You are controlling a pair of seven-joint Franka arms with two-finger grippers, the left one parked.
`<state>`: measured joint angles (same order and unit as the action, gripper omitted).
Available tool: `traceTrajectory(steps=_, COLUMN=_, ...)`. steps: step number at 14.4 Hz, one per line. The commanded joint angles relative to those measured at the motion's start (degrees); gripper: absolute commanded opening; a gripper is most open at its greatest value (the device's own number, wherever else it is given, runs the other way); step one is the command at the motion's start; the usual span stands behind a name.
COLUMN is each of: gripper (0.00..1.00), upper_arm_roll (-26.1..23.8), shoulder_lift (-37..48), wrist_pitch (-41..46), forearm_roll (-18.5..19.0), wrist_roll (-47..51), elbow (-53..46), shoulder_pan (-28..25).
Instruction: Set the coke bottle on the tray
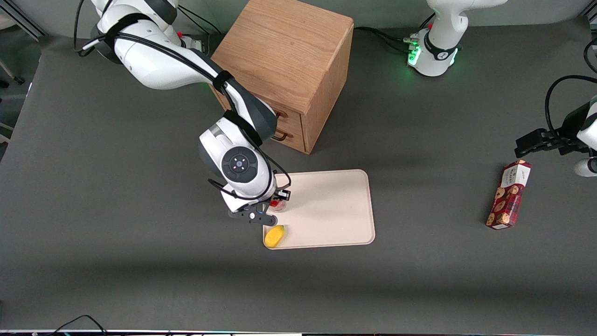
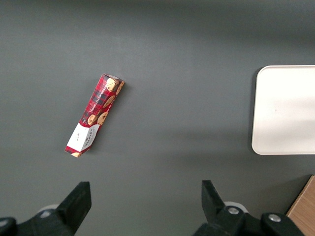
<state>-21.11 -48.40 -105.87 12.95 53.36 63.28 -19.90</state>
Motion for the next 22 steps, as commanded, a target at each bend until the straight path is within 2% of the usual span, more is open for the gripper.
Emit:
traceTrajectory(steps=1, gripper=0.00, upper_arm_roll=0.54, shoulder_lift=-0.29, wrist_pitch=-0.31, forearm_roll=2.25, wrist_roll=1.22, elbow=-0.27, shoulder_pan=-0.76)
traceTrajectory(steps=4, gripper=0.00, upper_arm_roll=0.54, shoulder_lift=-0.20, wrist_pitch=-0.31, forearm_roll=2.79, wrist_roll=1.22, elbow=-0.18, shoulder_pan=-0.76)
traceTrajectory(steps=5, gripper=0.63, upper_arm_roll=0.54, shoulder_lift=-0.20, wrist_pitch=-0.39, forearm_roll=2.87, wrist_roll=1.05, elbow=-0.18, shoulder_pan=-0.76)
traceTrajectory(steps=6, gripper=0.89, upper_arm_roll=0.54, shoulder_lift=-0.20, wrist_pitch=-0.39, forearm_roll=2.96, wrist_roll=0.96, elbow=-0.09, shoulder_pan=-0.76)
traceTrajectory(steps=7, gripper=1.00, upper_arm_roll=0.54, shoulder_lift=-0.11, wrist_pitch=-0.39, forearm_roll=2.96, wrist_roll=1.22, elbow=-0.09, shoulder_pan=-0.76)
traceTrajectory(steps=11, gripper=1.00, upper_arm_roll=0.63, shoulder_lift=4.17, wrist_pitch=-0.13, forearm_roll=2.96, wrist_roll=-1.22, elbow=1.82, shoulder_pan=0.20)
traceTrajectory(steps=13, gripper=1.00, upper_arm_roll=1.85, shoulder_lift=10.93, wrist_pitch=-0.13, forearm_roll=2.44, wrist_roll=-8.32, elbow=8.58, shoulder_pan=2.22)
traceTrajectory(steps=15, gripper=1.00, upper_arm_roll=2.91, shoulder_lift=16.91, wrist_pitch=0.22, forearm_roll=-0.53, wrist_roll=-16.49, elbow=12.81, shoulder_pan=6.08)
traceTrajectory(steps=18, gripper=1.00, upper_arm_roll=11.15, shoulder_lift=25.35, wrist_pitch=1.88, forearm_roll=-8.35, wrist_roll=-30.11, elbow=18.09, shoulder_pan=7.85)
traceTrajectory(steps=20, gripper=1.00, upper_arm_roll=14.76, shoulder_lift=29.66, wrist_pitch=4.78, forearm_roll=-10.91, wrist_roll=-39.87, elbow=20.11, shoulder_pan=10.31)
traceTrajectory(steps=22, gripper=1.00, upper_arm_roll=19.07, shoulder_lift=33.97, wrist_pitch=6.54, forearm_roll=-11.89, wrist_roll=-43.76, elbow=22.22, shoulder_pan=10.49)
